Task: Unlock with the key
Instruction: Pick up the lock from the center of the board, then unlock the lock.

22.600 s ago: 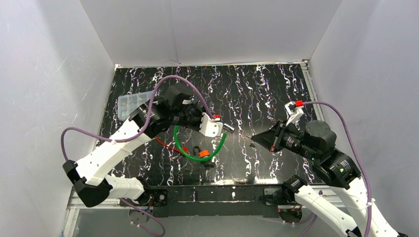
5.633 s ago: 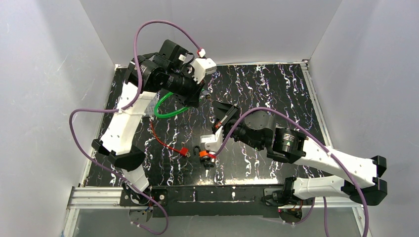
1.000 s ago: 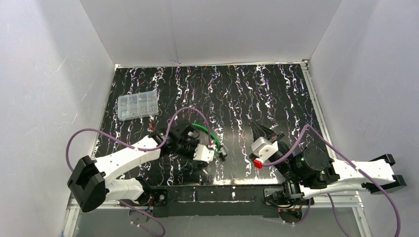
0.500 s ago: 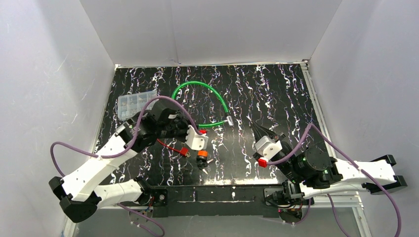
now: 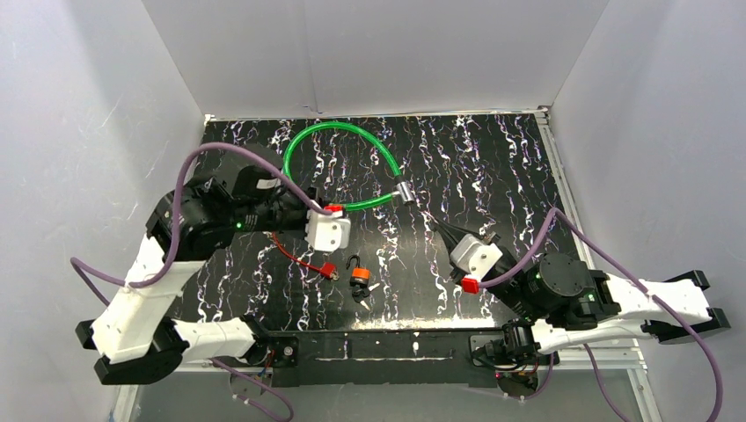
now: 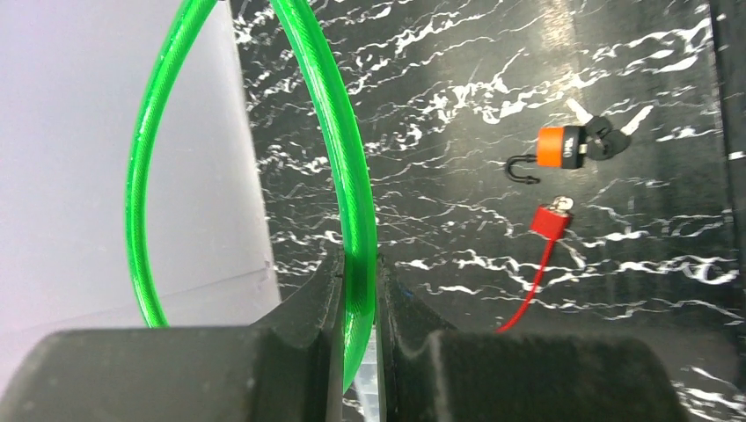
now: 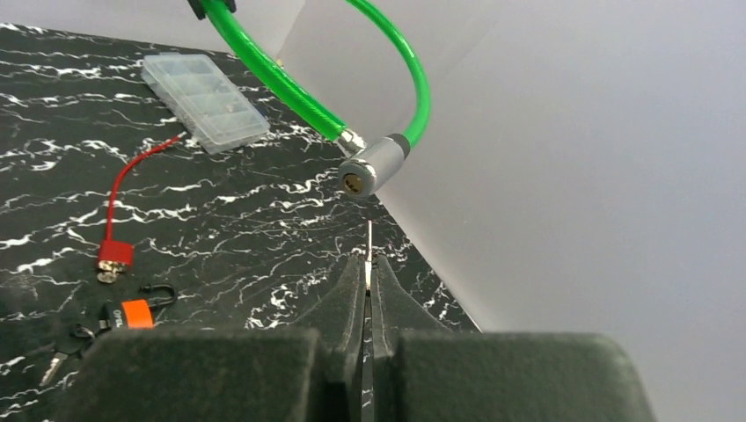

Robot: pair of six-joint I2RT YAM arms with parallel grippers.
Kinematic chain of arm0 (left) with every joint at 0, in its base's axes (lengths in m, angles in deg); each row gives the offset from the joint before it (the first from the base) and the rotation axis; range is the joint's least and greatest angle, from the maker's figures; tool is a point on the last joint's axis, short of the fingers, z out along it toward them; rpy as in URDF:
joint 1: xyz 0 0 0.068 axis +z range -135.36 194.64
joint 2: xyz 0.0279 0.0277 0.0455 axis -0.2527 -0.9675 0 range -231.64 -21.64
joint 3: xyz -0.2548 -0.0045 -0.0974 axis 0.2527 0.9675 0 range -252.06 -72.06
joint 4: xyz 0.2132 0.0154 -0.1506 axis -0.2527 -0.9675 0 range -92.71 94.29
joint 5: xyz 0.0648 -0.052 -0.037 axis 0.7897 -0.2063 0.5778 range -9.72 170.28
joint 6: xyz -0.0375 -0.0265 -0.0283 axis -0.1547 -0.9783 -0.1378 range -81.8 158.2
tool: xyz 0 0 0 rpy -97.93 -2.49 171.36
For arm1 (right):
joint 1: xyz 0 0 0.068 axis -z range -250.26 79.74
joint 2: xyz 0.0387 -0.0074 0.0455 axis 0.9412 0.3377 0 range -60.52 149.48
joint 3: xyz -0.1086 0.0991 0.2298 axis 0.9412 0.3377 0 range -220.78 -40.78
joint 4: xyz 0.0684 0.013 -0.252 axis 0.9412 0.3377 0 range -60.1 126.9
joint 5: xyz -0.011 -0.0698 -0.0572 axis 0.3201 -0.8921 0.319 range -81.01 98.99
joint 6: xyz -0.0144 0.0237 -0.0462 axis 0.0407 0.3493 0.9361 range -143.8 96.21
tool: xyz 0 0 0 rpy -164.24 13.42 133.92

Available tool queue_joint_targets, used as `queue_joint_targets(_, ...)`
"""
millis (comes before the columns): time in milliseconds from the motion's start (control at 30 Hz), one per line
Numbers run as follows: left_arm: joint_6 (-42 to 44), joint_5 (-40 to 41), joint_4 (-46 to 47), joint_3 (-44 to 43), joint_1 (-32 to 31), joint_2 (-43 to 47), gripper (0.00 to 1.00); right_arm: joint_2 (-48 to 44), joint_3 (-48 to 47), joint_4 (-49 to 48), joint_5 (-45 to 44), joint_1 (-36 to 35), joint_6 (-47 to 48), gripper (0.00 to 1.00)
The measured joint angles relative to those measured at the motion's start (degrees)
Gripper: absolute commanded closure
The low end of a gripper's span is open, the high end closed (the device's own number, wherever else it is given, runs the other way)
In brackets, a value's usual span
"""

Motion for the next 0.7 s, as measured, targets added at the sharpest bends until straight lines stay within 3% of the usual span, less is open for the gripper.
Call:
queue_joint_targets(100,-4.38,0.01,-4.48,-5.59,0.00,-3.82,1.00,0.54,-1.06,1.67,1.00,-0.03,-2.91,0.99)
queue_joint_targets(467,-13.16,-0.46,-15.83,-13.27,0.00,-10.53,1.00,5.04,-0.69,1.50,0.32,-0.03,-7.83,0.99)
queue_joint_targets(700,-17.55,-0.46,-20.72,-19.94,-0.01,-14.74,1.00,7.58,-0.09,6.83,-1.33,-0.03,-9.48,0.99)
